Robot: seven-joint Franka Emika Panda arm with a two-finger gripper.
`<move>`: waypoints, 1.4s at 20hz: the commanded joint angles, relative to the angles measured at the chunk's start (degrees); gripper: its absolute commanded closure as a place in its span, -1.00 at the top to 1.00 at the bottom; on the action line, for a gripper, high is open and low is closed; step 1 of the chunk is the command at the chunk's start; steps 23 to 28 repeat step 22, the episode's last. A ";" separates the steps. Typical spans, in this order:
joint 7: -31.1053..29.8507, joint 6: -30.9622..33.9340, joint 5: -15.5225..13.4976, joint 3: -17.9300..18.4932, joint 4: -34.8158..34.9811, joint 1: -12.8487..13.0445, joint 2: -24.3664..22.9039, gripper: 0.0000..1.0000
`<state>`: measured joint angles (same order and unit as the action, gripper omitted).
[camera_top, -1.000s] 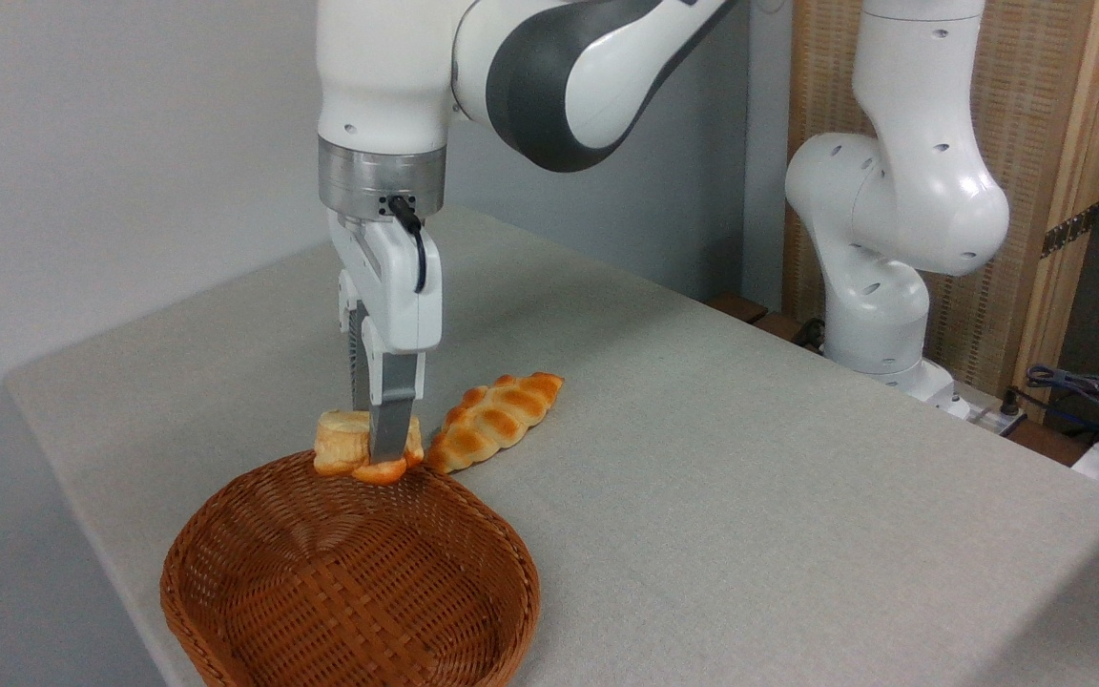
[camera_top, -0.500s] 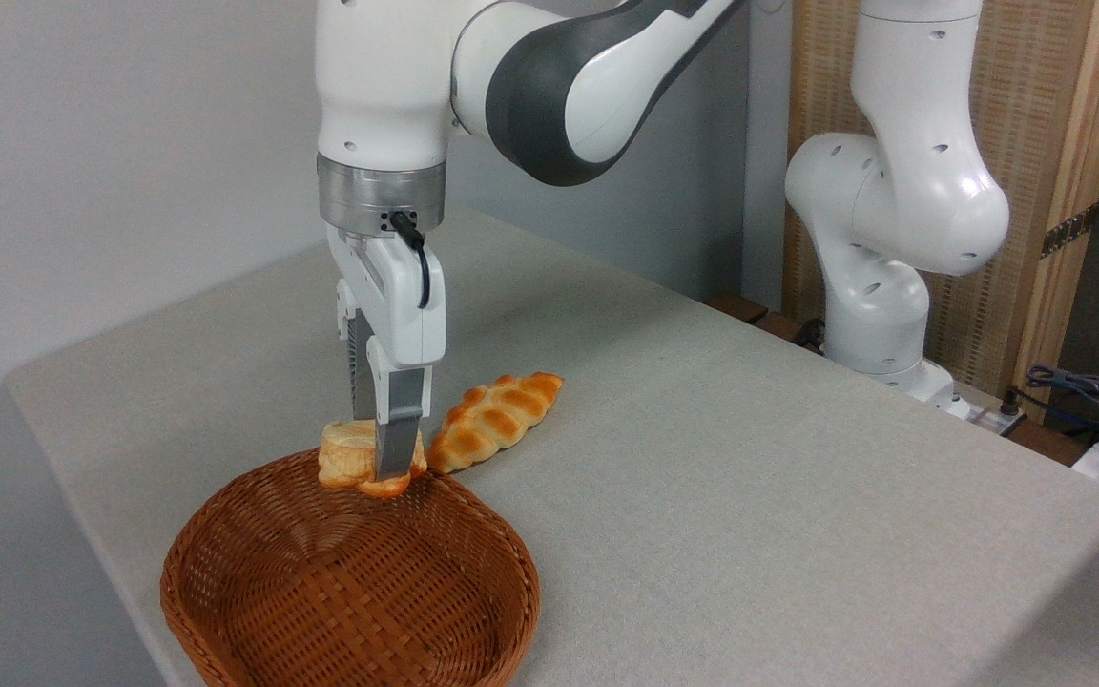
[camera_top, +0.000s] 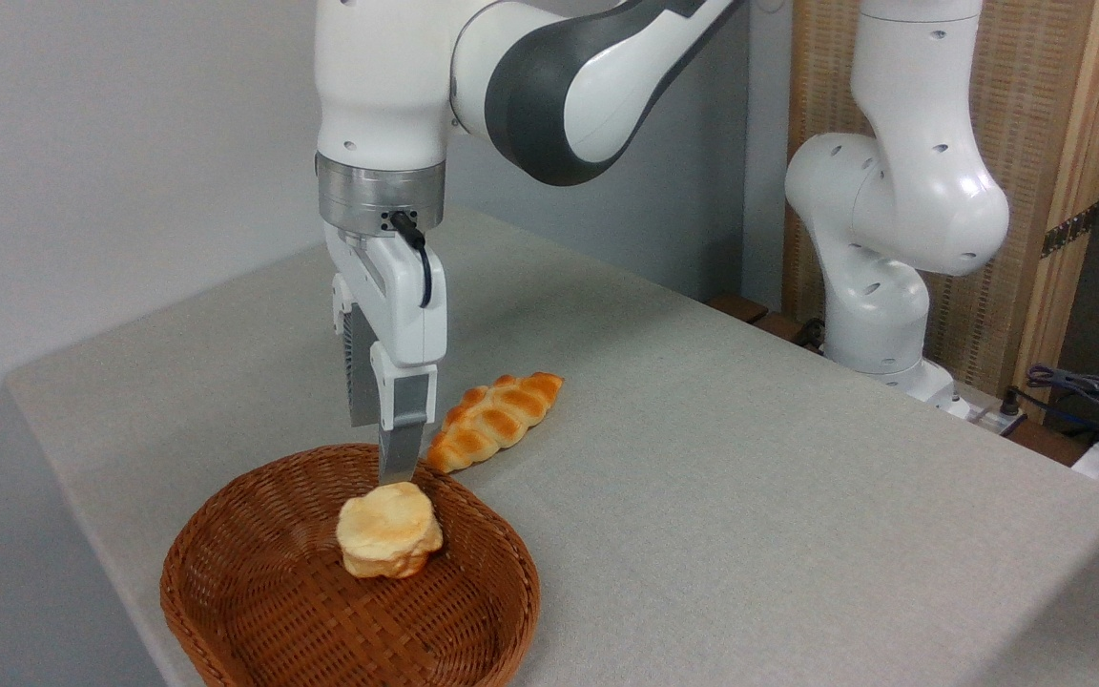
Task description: Put bread into the basket
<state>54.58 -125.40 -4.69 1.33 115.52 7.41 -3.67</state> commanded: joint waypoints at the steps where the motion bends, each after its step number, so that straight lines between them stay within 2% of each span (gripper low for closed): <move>1: -4.73 -0.63 -0.59 0.34 -0.03 0.50 -0.81 1.00; 4: -9.30 -0.11 -0.41 -0.09 -0.21 0.59 -1.42 1.00; 8: -16.51 4.46 0.29 -1.06 -1.26 0.86 -2.48 1.00; 10: -18.10 8.14 0.29 -1.41 -2.58 0.85 -3.09 1.00; 13: -19.33 17.09 0.29 -1.15 -5.13 0.77 -4.15 1.00; 15: -20.38 19.92 0.29 -1.24 -6.53 0.77 -4.85 1.00; 18: -23.54 20.99 0.47 -1.41 -7.41 0.77 -5.11 1.00; 28: -23.64 21.08 0.91 -1.41 -7.86 0.77 -5.03 1.00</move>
